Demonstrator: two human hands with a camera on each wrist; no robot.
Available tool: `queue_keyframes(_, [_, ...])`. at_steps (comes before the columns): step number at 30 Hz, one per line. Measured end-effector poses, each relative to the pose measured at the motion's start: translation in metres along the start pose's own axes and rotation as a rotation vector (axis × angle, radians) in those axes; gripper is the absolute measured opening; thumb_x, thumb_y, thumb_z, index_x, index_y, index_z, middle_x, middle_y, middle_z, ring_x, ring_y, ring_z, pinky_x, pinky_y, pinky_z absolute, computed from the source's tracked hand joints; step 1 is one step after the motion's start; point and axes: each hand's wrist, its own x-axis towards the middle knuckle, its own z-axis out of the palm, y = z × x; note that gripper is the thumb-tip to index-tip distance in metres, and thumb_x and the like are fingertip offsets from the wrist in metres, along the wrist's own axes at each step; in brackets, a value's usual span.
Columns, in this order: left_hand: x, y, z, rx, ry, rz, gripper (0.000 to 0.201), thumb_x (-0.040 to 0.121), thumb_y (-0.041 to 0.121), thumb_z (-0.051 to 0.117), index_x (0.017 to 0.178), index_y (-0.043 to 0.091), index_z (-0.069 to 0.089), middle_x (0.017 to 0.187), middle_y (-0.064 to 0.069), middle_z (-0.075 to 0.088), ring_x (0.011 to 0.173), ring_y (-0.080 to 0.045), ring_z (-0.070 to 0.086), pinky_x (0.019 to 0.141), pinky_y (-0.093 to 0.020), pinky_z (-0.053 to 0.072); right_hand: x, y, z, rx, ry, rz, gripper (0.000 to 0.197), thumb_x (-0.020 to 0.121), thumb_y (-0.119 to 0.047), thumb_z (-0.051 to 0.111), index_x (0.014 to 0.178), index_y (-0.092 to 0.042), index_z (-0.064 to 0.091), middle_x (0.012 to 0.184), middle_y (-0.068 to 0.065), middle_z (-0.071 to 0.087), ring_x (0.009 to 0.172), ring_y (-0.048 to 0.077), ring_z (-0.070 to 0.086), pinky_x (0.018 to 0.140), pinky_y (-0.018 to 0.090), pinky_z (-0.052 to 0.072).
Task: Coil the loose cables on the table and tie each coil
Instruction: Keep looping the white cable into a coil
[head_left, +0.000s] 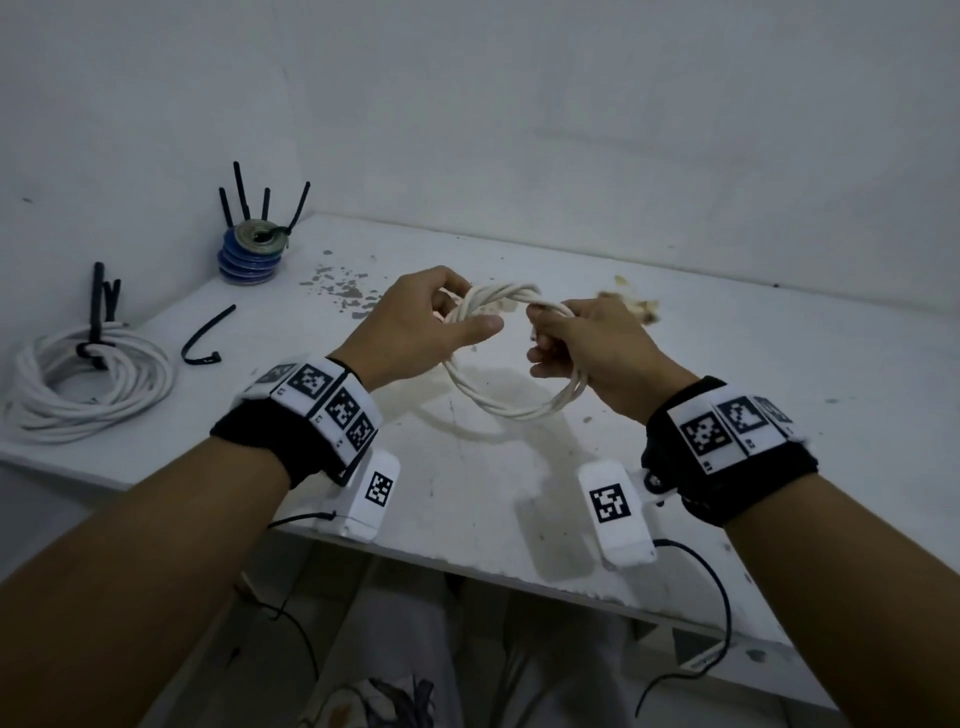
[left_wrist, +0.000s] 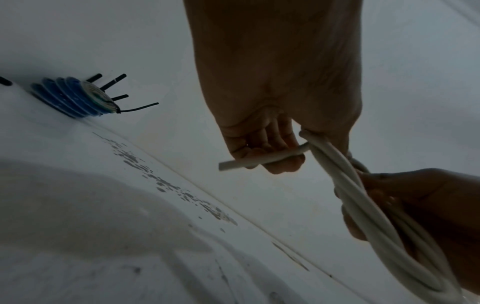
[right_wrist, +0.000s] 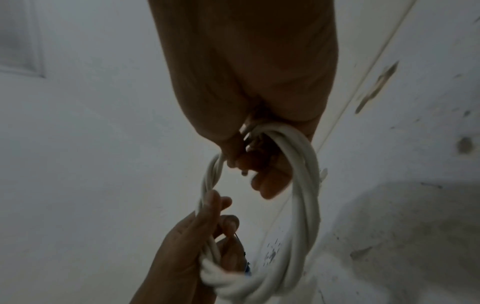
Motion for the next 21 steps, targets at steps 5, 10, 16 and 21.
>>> queue_keyframes(5, [-0.007, -0.002, -0.006, 0.184, -0.023, 0.05, 0.049, 0.09, 0.063, 0.052, 0.076, 0.019, 0.068, 0.063, 0.002, 0.064, 0.057, -0.013, 0.058, 0.061, -0.036, 0.047, -0.001, -0.001, 0.008, -0.116, -0.109, -0.018, 0.013, 0.097, -0.014, 0.061, 0.101, -0.001, 0.06, 0.088, 0.014, 0.065, 0.071, 0.019, 0.068, 0.065, 0.032, 0.06])
queue_keyframes(10, [-0.008, -0.012, -0.028, 0.23, 0.05, -0.087, 0.062, 0.081, 0.07, 0.057, 0.08, 0.009, 0.068, 0.069, -0.009, 0.063, 0.058, -0.01, 0.05, 0.059, -0.027, 0.038, -0.003, -0.009, 0.031, -0.43, -0.113, -0.286, 0.029, 0.1, -0.035, 0.054, 0.121, -0.016, 0.06, 0.072, 0.009, 0.07, 0.058, 0.022, 0.07, 0.058, 0.025, 0.056])
queue_keyframes(16, [-0.016, -0.024, -0.066, -0.325, 0.274, -0.58, 0.037, 0.075, 0.027, 0.086, 0.093, -0.001, 0.071, 0.064, -0.005, 0.059, 0.049, -0.011, 0.048, 0.047, -0.02, 0.045, 0.019, -0.01, 0.077, -0.323, 0.005, -0.276, 0.015, 0.098, -0.021, 0.061, 0.096, -0.01, 0.073, 0.069, 0.021, 0.07, 0.057, 0.027, 0.072, 0.061, 0.039, 0.062])
queue_keyframes(21, [-0.035, -0.048, -0.118, -0.201, 0.398, -0.623, 0.018, 0.081, 0.009, 0.079, 0.084, -0.007, 0.072, 0.08, -0.017, 0.071, 0.06, -0.017, 0.063, 0.067, -0.027, 0.061, 0.039, -0.013, 0.135, -0.316, -0.087, -0.245, 0.024, 0.099, -0.019, 0.059, 0.113, -0.004, 0.071, 0.059, 0.009, 0.065, 0.051, 0.023, 0.069, 0.058, 0.034, 0.061])
